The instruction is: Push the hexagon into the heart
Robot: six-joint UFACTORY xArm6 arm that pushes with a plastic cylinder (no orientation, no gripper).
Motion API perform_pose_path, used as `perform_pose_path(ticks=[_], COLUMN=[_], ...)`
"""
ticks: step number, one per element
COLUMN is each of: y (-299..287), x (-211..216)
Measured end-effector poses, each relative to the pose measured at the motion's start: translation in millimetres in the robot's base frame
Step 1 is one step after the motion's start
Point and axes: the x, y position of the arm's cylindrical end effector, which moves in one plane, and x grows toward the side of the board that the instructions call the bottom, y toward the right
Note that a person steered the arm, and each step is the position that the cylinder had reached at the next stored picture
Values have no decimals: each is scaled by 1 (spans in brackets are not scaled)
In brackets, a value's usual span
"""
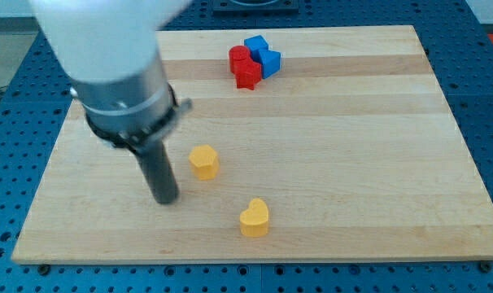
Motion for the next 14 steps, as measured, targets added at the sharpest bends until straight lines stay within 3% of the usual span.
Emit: perform_pose_path(ticks=[1, 2, 6, 8, 9, 12, 14], y=[-3, 26, 77, 84, 117, 118, 120], x=[-45, -58, -10, -41, -41, -12, -23])
